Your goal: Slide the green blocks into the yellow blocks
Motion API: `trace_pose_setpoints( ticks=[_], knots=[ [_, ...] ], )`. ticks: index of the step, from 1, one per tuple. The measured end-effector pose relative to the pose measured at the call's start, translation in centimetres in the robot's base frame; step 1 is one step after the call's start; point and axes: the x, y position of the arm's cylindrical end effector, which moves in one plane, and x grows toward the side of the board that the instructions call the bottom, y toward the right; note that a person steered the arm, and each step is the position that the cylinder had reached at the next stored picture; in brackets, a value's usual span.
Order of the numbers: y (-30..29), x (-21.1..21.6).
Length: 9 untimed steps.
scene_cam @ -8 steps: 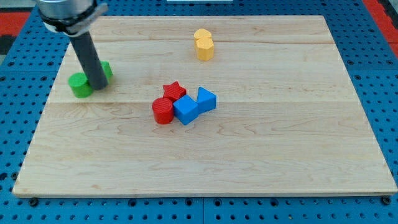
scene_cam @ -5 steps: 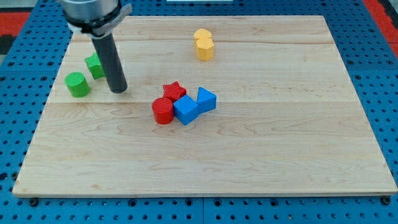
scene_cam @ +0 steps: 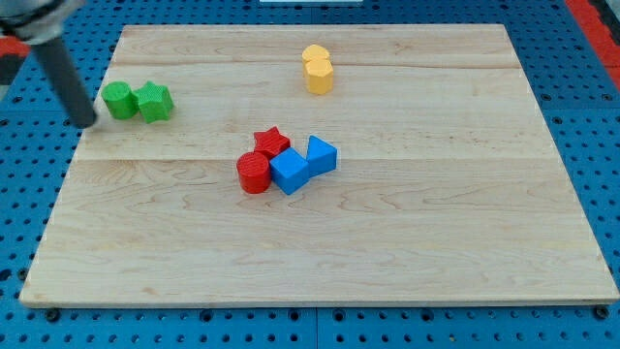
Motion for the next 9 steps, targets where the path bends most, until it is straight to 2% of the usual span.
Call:
trace_pose_setpoints(
  ticks=[1,2,4,5,7,8,9],
  knots=[
    [1.9,-3.5],
    [8.5,-3.3],
    [19.4,0.6],
    [23.6,0.2],
    [33.9,-3.8],
    [36.2,-5.1],
    [35.1,-1.9]
  ],
)
